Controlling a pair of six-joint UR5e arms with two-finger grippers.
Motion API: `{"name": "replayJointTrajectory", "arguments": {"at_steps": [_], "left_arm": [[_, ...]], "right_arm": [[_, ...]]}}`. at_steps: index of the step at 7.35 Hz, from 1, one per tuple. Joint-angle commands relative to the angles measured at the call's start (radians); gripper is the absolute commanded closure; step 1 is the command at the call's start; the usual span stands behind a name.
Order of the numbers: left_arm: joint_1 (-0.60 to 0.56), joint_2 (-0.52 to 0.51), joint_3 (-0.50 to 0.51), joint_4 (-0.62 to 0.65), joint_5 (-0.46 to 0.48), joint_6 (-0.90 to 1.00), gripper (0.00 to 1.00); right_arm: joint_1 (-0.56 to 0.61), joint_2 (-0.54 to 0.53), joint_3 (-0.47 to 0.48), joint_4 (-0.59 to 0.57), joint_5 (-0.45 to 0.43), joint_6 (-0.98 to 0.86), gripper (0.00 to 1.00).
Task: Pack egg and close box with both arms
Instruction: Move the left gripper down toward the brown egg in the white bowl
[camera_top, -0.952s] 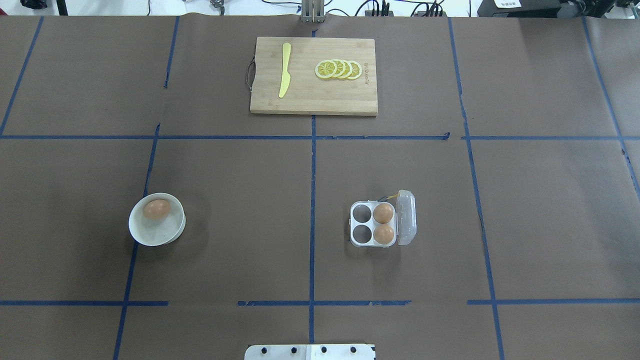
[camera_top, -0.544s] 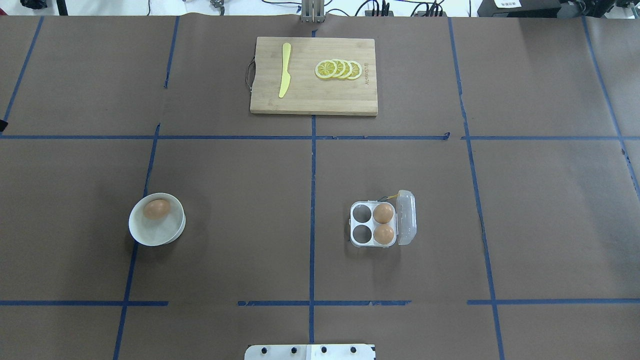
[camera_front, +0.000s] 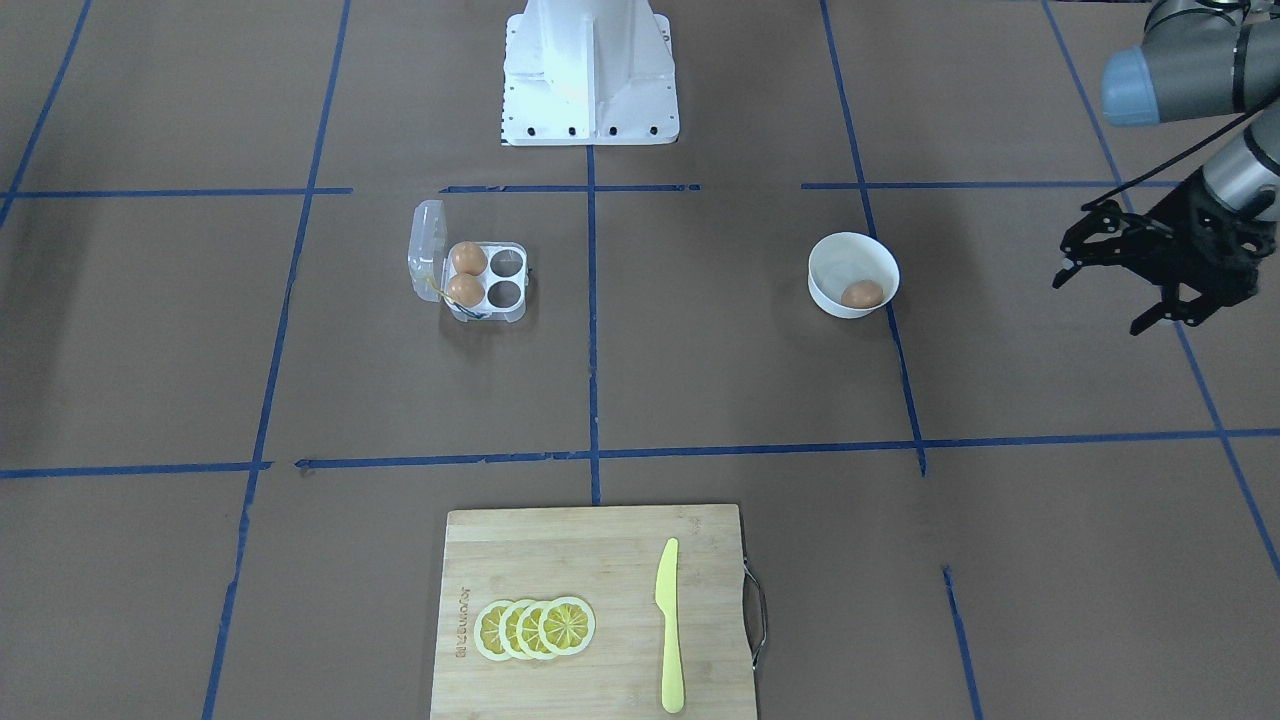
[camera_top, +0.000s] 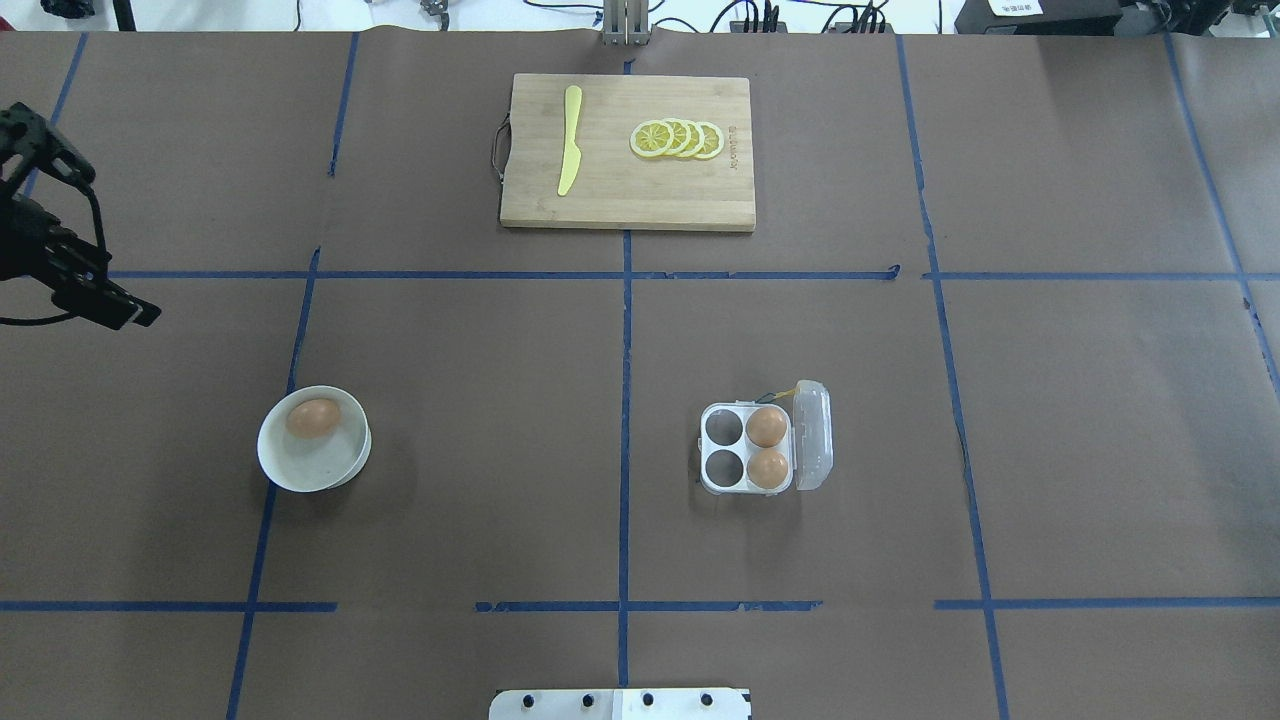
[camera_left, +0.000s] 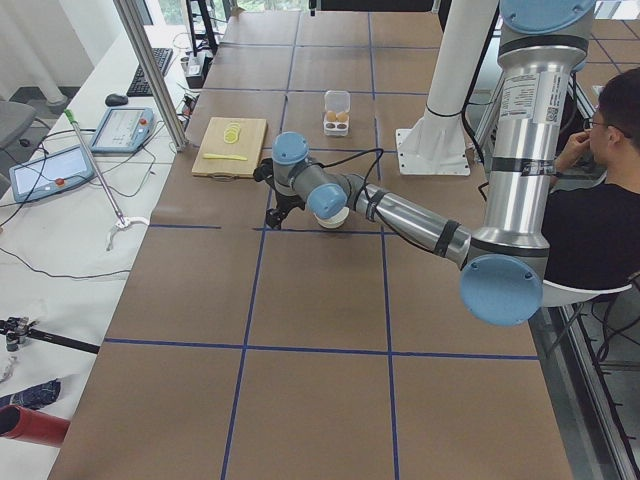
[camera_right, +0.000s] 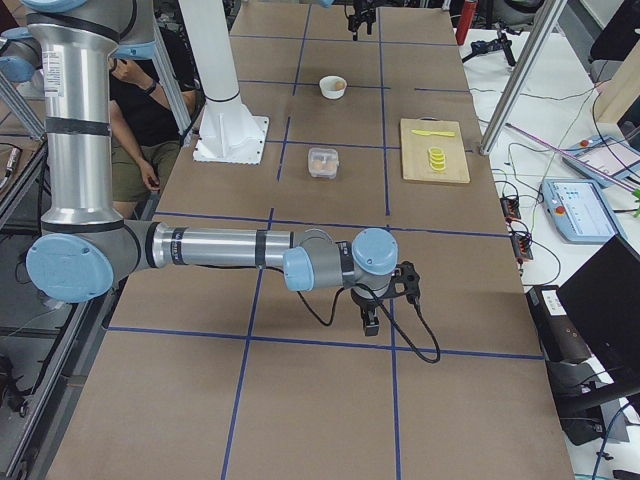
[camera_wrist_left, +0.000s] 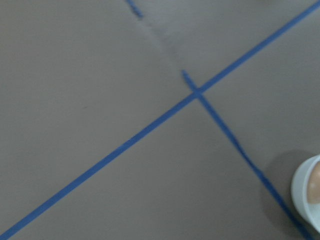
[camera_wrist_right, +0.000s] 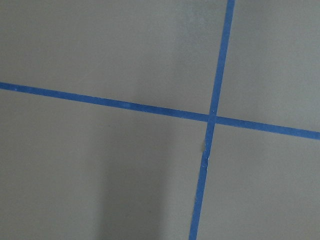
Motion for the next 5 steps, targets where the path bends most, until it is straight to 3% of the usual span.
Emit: {"name": "replayJointTrajectory", "arguments": {"at_steps": [1, 3, 4, 5], "left_arm": [[0.163, -0.004, -0.088, -0.008, 0.206, 0.000, 0.00], [0.312, -0.004, -0.136, -0.005, 0.419, 0.000, 0.00], [0.366, -0.004, -0.132, 0.001, 0.488, 0.000, 0.01], [0.385, -0.001, -0.123, 0.012, 0.500, -0.006, 0.01]], "right_arm": [[0.000, -0.005, -0.001, 0.006, 0.000, 0.000, 0.00], [0.000, -0.007, -0.007, 0.008, 0.002, 0.000, 0.00], [0.000, -0.007, -0.009, 0.008, 0.000, 0.000, 0.00], [0.000, -0.007, -0.012, 0.008, 0.000, 0.000, 0.00]]}}
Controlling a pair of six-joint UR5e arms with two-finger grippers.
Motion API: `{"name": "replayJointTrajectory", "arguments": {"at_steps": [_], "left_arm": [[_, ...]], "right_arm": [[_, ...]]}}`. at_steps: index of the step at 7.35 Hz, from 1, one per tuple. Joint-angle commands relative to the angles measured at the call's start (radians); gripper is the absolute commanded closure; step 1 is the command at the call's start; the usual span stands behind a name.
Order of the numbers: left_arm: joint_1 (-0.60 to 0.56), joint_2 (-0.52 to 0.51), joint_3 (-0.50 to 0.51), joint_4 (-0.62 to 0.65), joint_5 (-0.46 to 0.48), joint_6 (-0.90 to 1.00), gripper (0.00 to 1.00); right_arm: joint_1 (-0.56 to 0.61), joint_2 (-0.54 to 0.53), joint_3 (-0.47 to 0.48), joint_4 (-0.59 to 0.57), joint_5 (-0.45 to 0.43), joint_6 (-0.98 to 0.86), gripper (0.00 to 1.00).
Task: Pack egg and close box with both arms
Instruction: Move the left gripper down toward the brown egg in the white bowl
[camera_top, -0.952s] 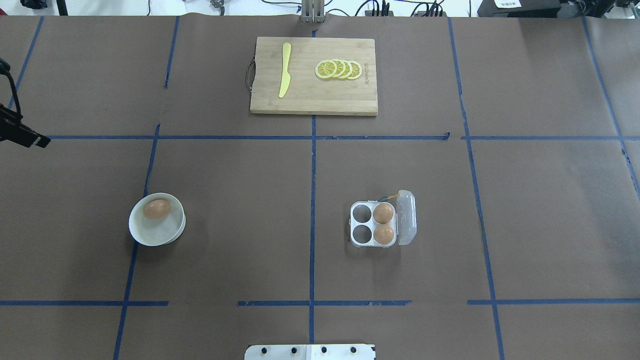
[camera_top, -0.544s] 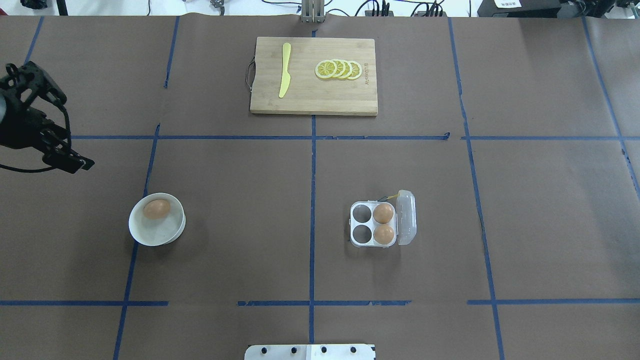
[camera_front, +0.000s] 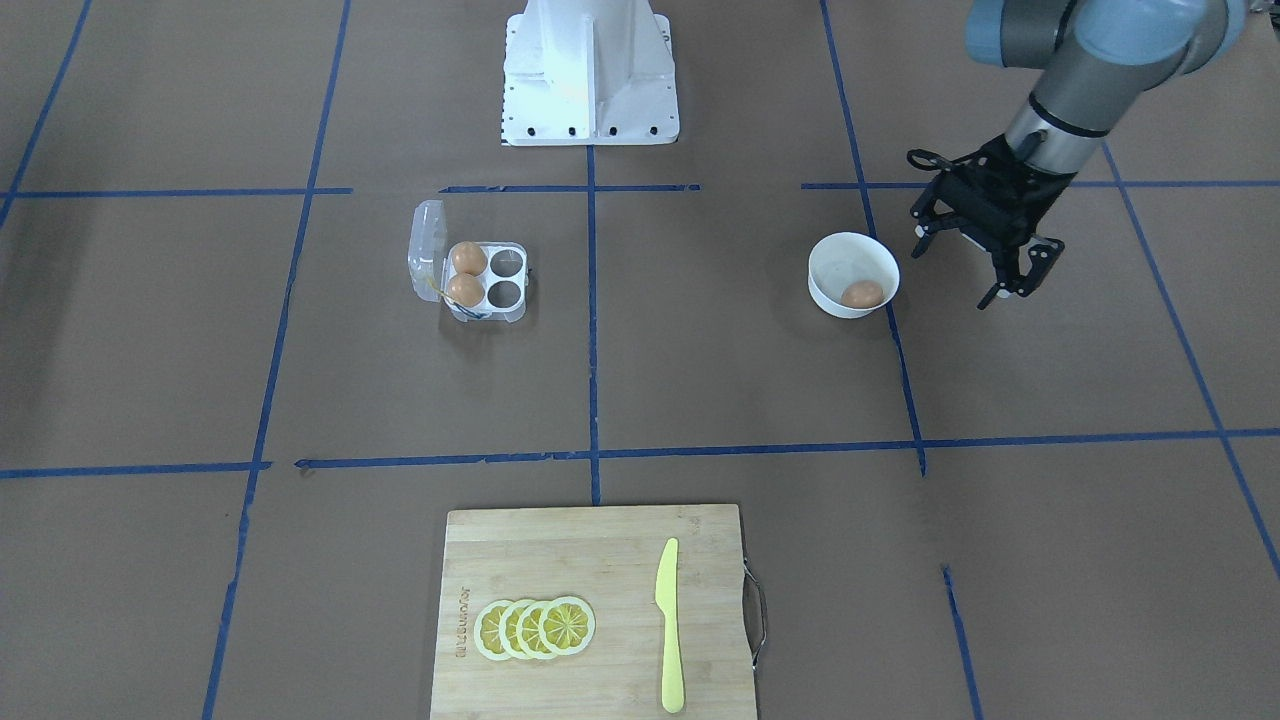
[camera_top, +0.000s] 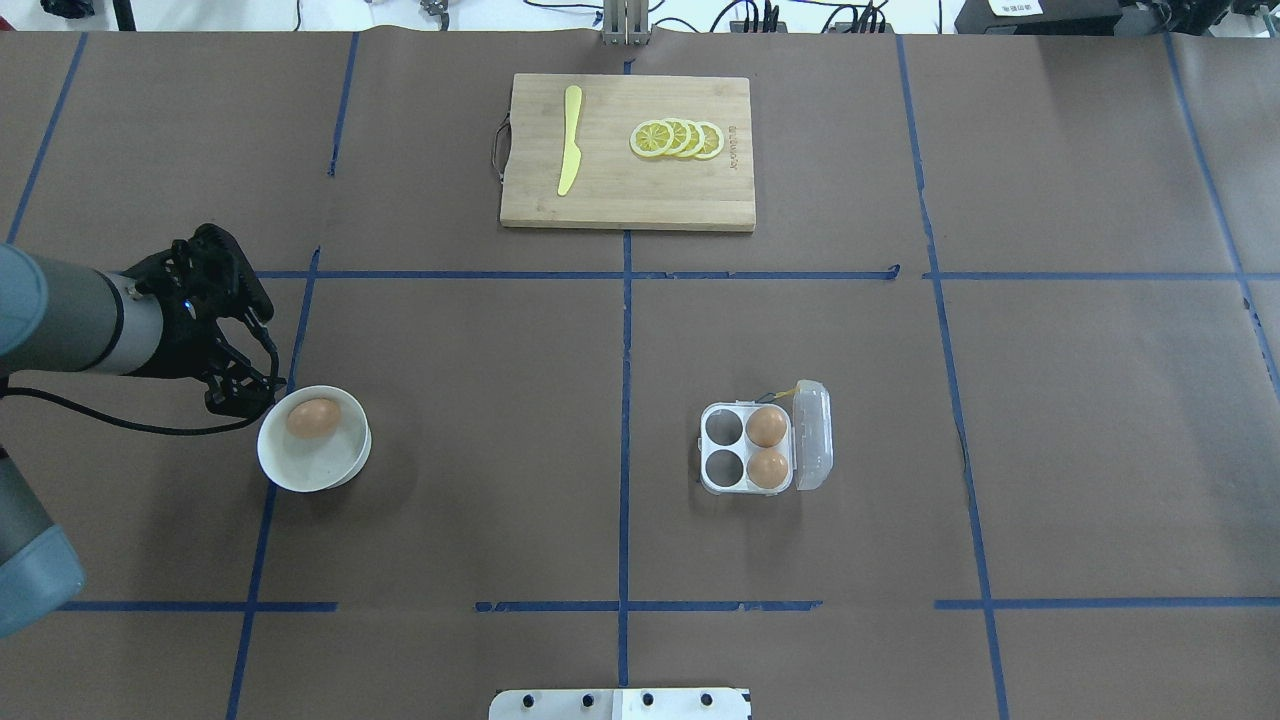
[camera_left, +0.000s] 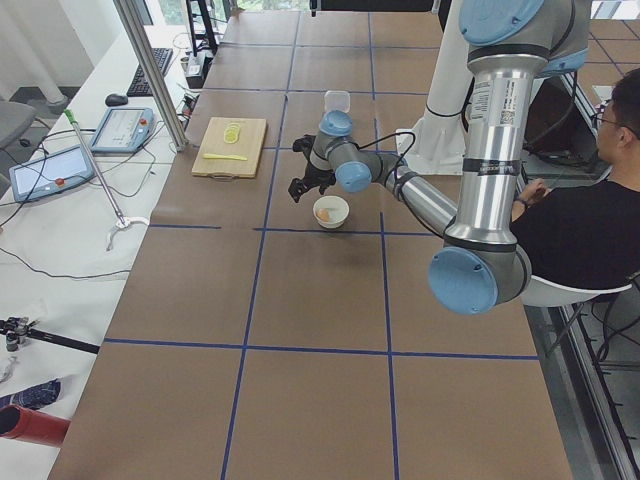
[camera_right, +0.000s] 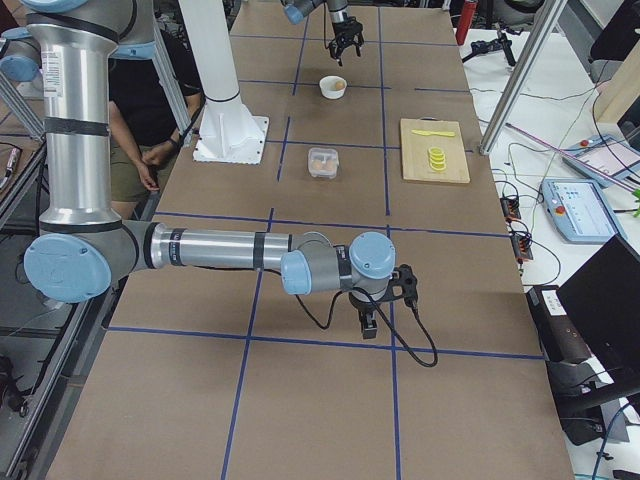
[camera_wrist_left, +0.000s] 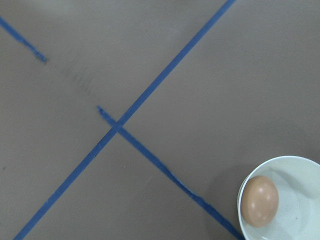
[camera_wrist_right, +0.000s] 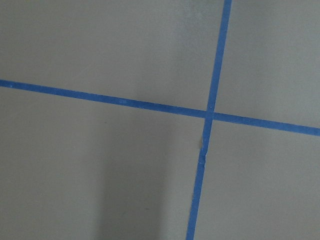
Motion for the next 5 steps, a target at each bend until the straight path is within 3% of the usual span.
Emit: {"name": "replayJointTrajectory", "arguments": {"at_steps": [1, 5], "left_arm": [[0.052, -0.001, 0.012, 0.049, 0.051, -0.009, 0.01], [0.140, -0.015, 0.046, 0.064, 0.048, -0.151, 0.04]], "right_arm": [[0.000, 0.000, -0.005, 0.000, 0.000, 0.000, 0.00], [0.000, 0.000, -0.003, 0.000, 0.001, 0.002, 0.00]]}}
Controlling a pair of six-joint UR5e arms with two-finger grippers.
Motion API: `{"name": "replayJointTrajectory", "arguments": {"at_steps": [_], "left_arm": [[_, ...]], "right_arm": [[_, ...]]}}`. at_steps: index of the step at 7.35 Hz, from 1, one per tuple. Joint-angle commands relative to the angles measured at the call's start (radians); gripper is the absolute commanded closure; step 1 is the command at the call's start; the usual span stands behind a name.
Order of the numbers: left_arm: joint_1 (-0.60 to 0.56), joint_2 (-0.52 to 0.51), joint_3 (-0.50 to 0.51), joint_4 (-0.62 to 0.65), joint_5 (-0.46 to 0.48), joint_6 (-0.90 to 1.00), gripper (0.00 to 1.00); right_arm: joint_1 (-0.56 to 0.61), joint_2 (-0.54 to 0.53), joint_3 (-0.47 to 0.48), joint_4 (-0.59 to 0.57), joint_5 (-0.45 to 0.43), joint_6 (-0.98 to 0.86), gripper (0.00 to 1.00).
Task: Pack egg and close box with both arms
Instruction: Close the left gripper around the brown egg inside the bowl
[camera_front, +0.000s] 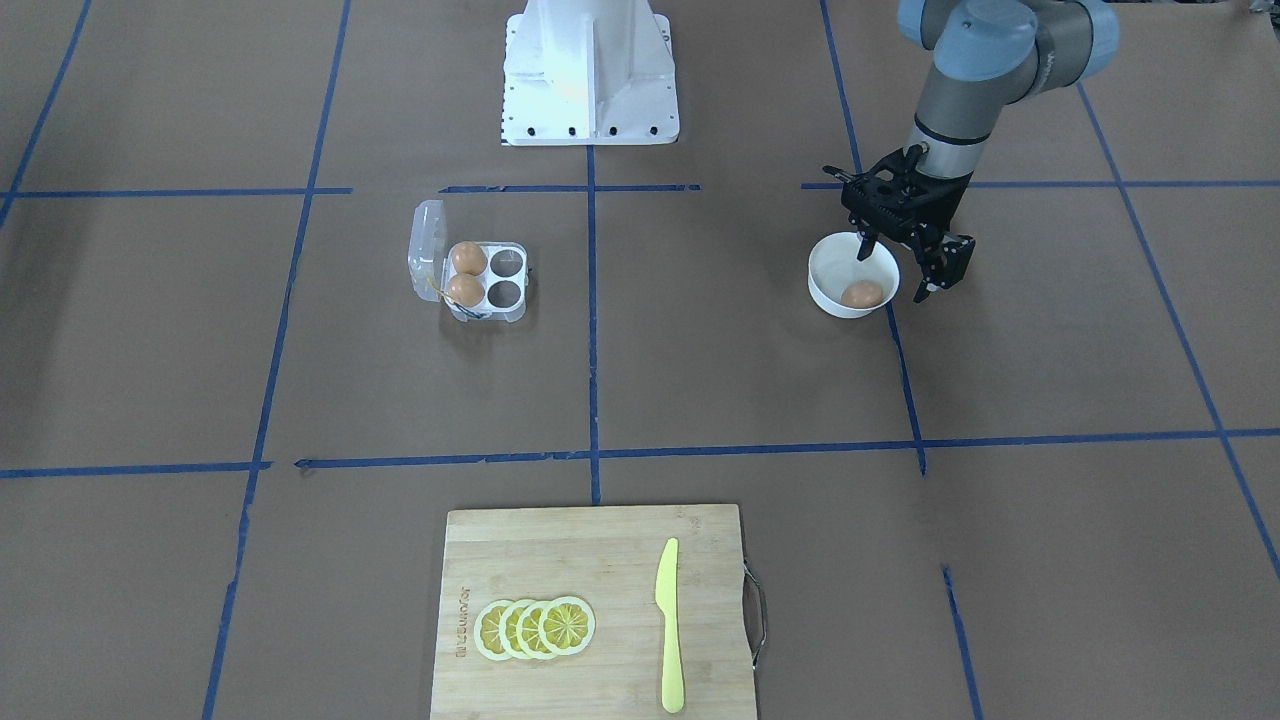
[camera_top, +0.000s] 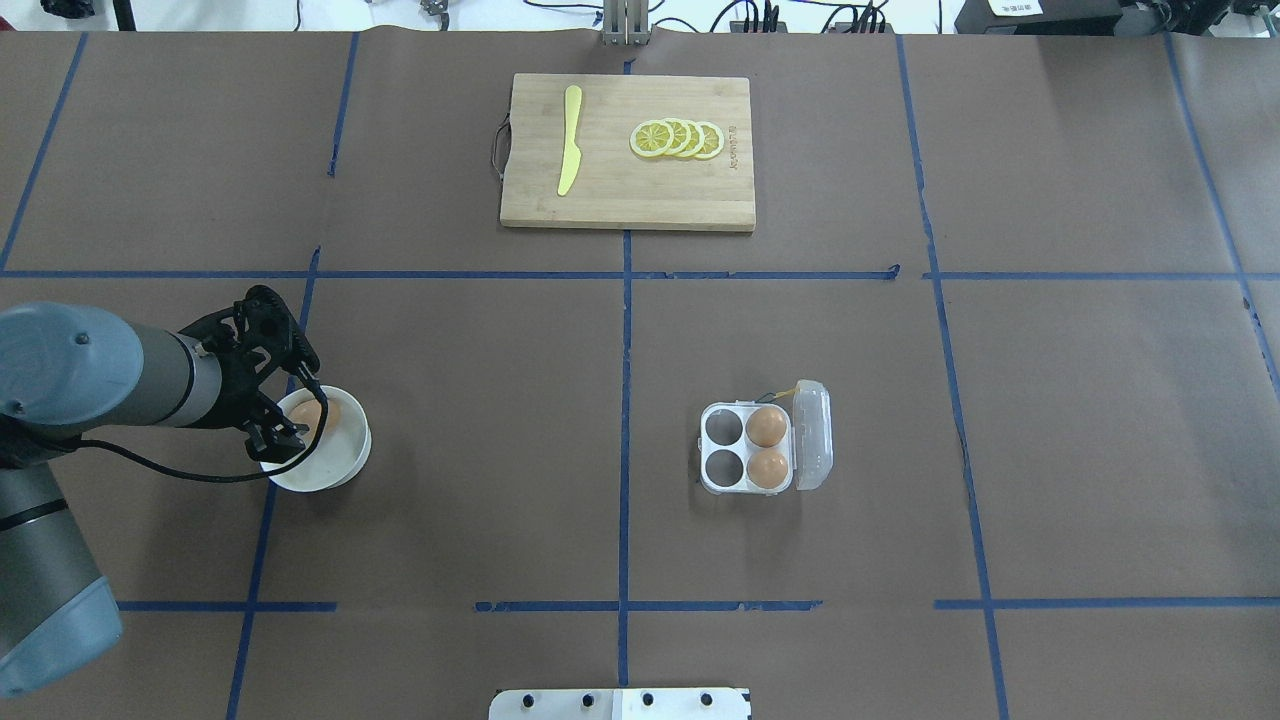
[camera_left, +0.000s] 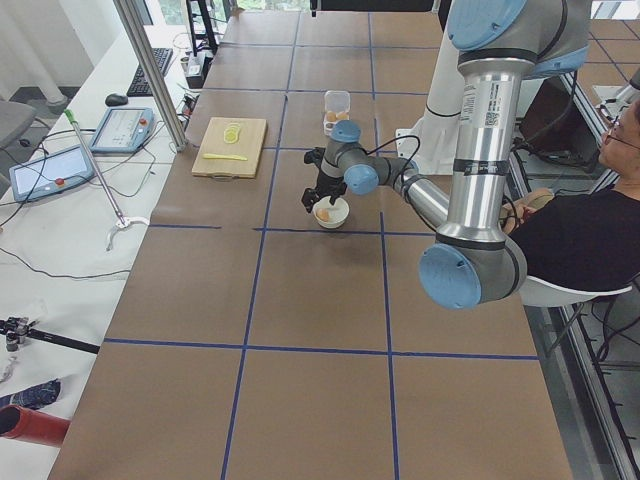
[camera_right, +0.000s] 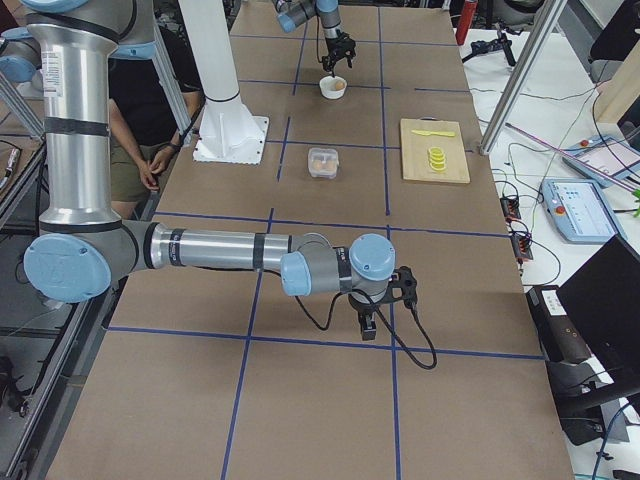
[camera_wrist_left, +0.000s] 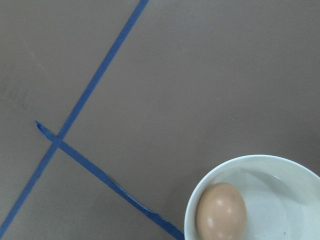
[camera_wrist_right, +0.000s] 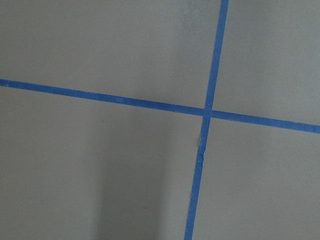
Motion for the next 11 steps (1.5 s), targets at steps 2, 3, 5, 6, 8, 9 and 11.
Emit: {"name": "replayJointTrajectory", "arguments": {"at_steps": [2, 3, 5, 6, 8, 9, 11], "left_arm": [[0.063, -0.004, 0.019, 0.002, 0.001, -0.067, 0.08], [0.063, -0.005, 0.022, 0.002, 0.003, -0.067, 0.10], [0.064, -0.010, 0.043, 0.000, 0.006, -0.061, 0.14], [0.064, -0.026, 0.046, 0.002, 0.004, -0.059, 0.14], [0.064, -0.031, 0.056, 0.000, 0.006, -0.058, 0.14], [0.064, -0.031, 0.056, 0.000, 0.006, -0.055, 0.14], [0.066, -0.031, 0.057, 0.000, 0.006, -0.055, 0.15]], "right_arm": [[0.000, 0.000, 0.000, 0.000, 0.001, -0.001, 0.00], [0.000, 0.000, -0.002, 0.000, 0.000, -0.001, 0.00], [0.000, 0.000, -0.005, 0.000, 0.000, -0.001, 0.00], [0.000, 0.002, -0.006, 0.000, 0.000, -0.001, 0.00], [0.000, 0.002, -0.006, 0.000, 0.000, -0.001, 0.00], [0.000, 0.002, -0.008, 0.000, 0.000, -0.001, 0.00], [0.000, 0.002, -0.009, 0.000, 0.000, -0.003, 0.00]]}}
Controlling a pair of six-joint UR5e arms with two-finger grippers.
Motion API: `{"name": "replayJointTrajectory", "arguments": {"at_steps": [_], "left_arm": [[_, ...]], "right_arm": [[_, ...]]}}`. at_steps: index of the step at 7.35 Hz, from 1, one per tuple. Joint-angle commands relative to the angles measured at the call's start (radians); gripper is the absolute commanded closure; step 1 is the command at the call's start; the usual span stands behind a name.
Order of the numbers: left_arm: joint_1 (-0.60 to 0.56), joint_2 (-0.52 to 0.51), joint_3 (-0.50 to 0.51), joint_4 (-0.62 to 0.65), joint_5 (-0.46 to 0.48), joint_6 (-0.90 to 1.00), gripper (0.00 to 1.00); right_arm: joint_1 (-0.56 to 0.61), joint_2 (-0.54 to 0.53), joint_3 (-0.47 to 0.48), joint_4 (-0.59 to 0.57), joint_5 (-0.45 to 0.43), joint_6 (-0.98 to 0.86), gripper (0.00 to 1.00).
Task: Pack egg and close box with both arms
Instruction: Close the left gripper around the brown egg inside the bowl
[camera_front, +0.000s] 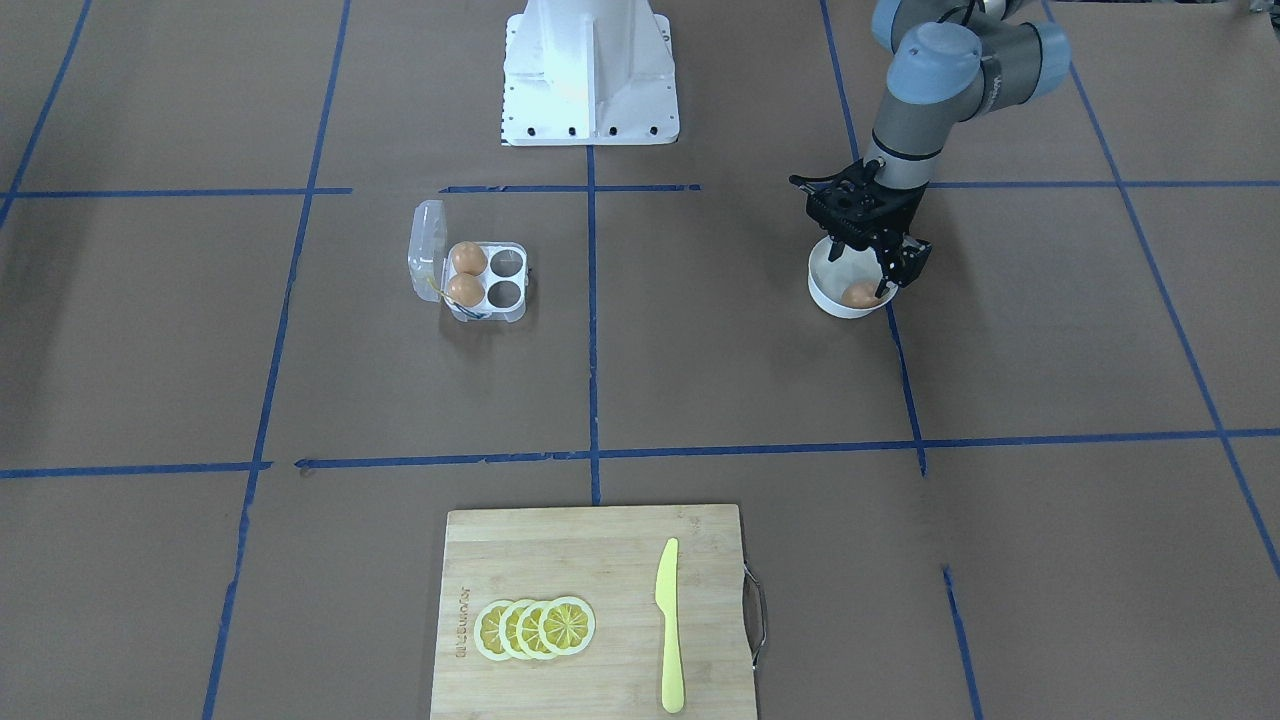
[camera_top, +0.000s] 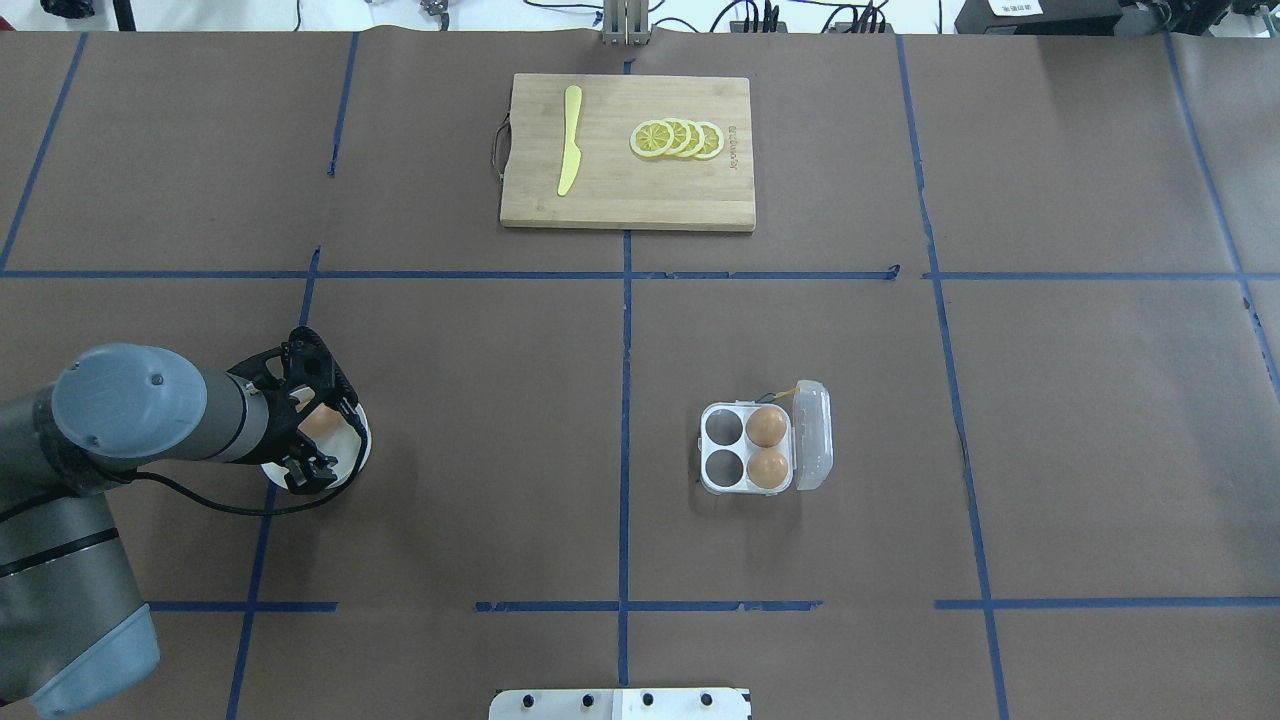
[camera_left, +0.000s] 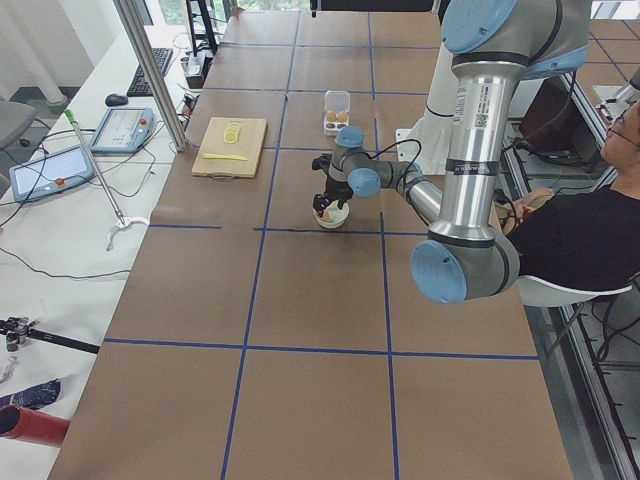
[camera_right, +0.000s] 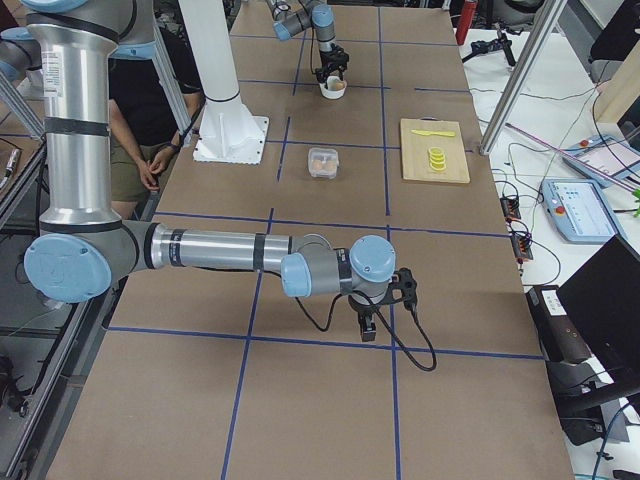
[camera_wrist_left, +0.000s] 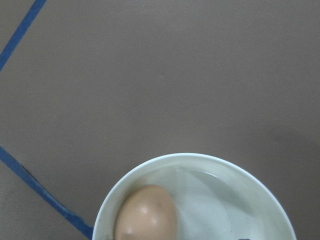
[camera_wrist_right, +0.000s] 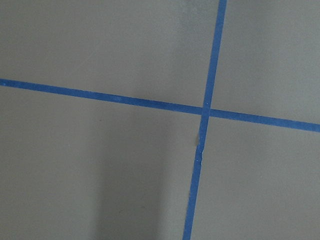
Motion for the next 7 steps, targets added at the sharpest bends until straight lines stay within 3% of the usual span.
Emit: {"name": "replayJointTrajectory", "arguments": {"at_steps": [1, 5, 7], "left_arm": [[0.001, -0.002, 0.007, 0.000, 0.000, 0.000, 0.15], [0.001, -0.026, 0.035, 0.000, 0.000, 0.000, 0.17], [-0.001, -0.026, 0.039, 0.002, 0.008, 0.002, 0.27]], "right_arm": [[0.000, 0.000, -0.001, 0.000, 0.000, -0.001, 0.00], [0.000, 0.000, -0.006, 0.000, 0.002, -0.001, 0.00], [0.000, 0.000, -0.006, 0.000, 0.000, -0.001, 0.00]]}}
